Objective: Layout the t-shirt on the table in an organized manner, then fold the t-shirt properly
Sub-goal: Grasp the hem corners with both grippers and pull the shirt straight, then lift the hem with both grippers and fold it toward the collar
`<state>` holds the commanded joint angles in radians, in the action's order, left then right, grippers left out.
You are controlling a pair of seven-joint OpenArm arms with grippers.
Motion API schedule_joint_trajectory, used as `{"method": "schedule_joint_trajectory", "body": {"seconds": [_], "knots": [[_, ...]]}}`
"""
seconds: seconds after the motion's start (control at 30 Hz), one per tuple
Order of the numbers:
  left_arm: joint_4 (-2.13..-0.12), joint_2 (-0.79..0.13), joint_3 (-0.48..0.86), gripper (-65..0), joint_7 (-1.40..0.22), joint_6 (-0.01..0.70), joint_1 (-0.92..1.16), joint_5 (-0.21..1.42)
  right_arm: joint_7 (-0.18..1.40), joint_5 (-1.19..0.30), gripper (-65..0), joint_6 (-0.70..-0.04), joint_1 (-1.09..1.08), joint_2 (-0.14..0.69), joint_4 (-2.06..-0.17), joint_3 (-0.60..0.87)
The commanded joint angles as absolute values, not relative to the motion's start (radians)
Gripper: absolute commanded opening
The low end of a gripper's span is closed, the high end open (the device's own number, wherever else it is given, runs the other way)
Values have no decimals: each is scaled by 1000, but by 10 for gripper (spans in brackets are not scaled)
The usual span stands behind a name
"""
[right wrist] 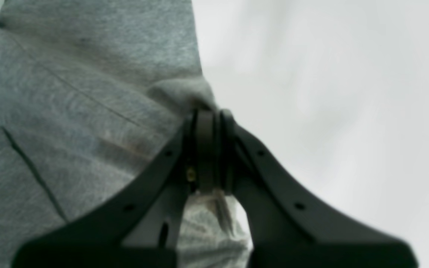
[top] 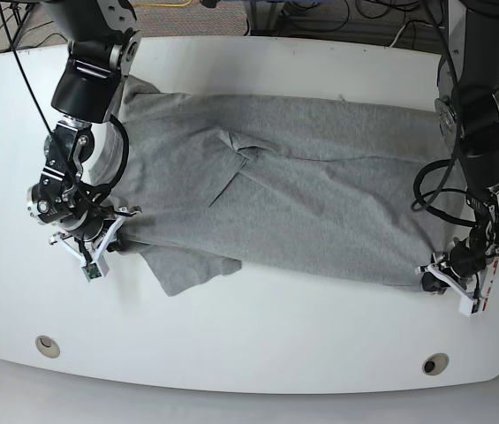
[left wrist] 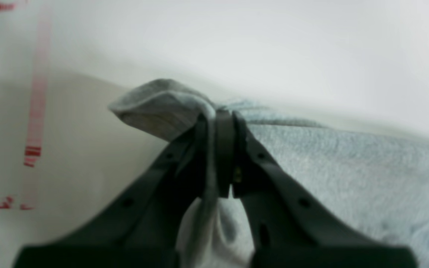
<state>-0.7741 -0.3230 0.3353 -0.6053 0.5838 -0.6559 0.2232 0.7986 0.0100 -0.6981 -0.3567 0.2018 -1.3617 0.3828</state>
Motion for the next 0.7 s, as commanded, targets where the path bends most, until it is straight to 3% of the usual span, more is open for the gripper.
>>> {"method": "schedule_joint_trajectory", "body": {"seconds": [0.33, 0.7], "knots": [[-1038, -289, 335, -646, -720, 584, -536, 274, 806, 8, -650, -698, -352, 251, -1388, 383], [-1230, -292, 335, -644, -809, 584, -426, 346, 954, 2, -650, -698, -280, 234, -1633, 384]]}}
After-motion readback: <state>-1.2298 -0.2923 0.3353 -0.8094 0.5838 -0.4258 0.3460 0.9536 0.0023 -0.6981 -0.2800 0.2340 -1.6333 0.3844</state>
